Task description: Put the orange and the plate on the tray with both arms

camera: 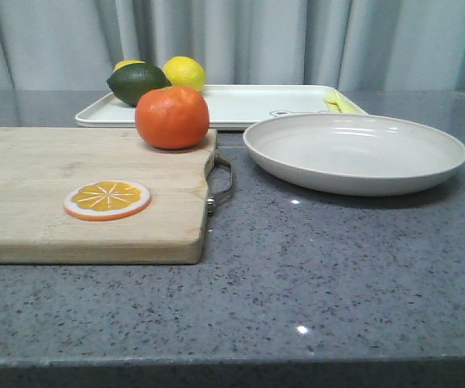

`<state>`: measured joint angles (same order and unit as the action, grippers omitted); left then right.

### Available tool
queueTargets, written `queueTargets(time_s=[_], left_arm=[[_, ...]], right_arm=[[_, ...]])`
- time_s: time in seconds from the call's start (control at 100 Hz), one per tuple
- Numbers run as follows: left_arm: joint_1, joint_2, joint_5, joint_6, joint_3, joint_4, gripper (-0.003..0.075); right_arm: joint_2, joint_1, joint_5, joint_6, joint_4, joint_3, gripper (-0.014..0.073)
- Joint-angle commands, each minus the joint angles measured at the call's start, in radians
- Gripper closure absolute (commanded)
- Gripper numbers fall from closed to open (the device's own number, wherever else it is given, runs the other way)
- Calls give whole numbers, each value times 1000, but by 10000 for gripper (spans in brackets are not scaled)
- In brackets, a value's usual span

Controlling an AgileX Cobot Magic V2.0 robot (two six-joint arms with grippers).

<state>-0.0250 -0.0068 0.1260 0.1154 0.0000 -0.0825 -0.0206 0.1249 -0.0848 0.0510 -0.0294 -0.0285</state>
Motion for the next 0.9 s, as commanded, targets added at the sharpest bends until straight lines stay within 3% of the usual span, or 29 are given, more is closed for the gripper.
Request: queueTargets(time_s=[0.0, 0.56, 0.89], left_arm=[[-6, -28, -81, 0, 9, 0, 739], [-6, -28, -81, 0, 9, 0, 739], [-6, -28, -162, 0, -18, 0, 739]], right_arm=[[-11, 2, 85, 1, 2, 5, 662], [-11, 2, 85, 1, 2, 5, 662], [-11, 2, 136, -2, 29, 10, 662]])
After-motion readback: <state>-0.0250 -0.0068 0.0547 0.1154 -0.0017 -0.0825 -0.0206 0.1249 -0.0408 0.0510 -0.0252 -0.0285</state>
